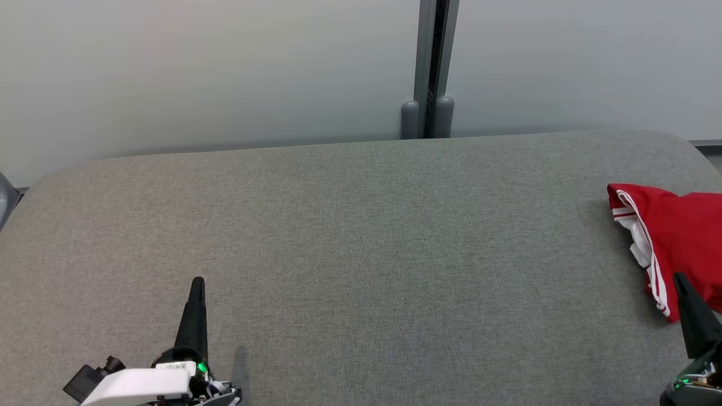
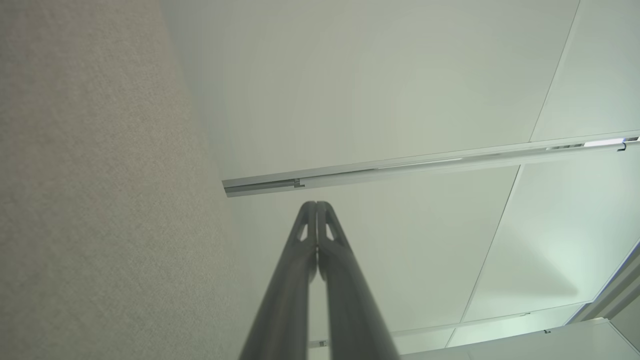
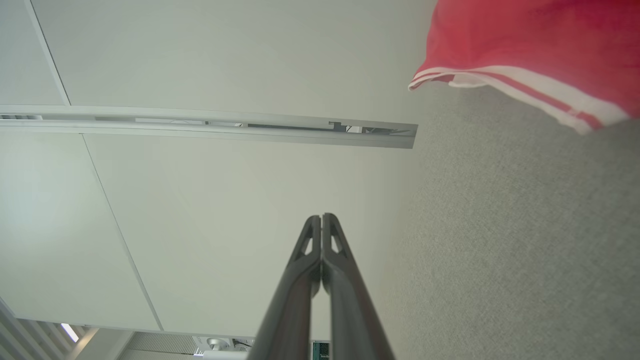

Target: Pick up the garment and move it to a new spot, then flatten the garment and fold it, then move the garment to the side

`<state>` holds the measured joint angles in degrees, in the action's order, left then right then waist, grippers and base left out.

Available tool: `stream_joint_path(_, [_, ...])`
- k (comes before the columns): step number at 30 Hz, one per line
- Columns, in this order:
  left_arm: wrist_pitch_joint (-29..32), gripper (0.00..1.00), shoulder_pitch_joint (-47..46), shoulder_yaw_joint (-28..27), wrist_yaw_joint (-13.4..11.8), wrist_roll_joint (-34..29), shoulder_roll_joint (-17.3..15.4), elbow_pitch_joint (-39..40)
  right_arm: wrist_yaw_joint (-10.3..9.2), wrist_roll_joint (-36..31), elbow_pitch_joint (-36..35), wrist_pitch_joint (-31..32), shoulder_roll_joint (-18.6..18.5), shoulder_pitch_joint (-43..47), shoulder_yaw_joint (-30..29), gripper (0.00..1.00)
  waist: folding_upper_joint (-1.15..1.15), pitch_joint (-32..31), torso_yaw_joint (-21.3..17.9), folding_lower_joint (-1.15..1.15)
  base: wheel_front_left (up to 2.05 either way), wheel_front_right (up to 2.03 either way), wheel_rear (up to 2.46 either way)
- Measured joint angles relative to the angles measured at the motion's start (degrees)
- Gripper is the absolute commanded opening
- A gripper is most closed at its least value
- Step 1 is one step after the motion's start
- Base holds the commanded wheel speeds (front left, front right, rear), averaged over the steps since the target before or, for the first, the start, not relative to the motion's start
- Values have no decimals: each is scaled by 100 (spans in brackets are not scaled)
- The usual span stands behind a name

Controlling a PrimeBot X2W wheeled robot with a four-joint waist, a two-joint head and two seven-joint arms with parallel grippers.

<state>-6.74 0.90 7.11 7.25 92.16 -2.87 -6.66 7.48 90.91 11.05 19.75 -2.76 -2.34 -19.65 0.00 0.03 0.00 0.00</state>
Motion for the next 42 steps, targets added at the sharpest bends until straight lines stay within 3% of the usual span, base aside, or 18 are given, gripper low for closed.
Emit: stream_joint_path(42, [14, 0, -10, -12, 24, 74, 16, -8, 0, 93, 32, 18, 3, -40, -19, 0, 0, 4, 0, 0, 0, 0, 0])
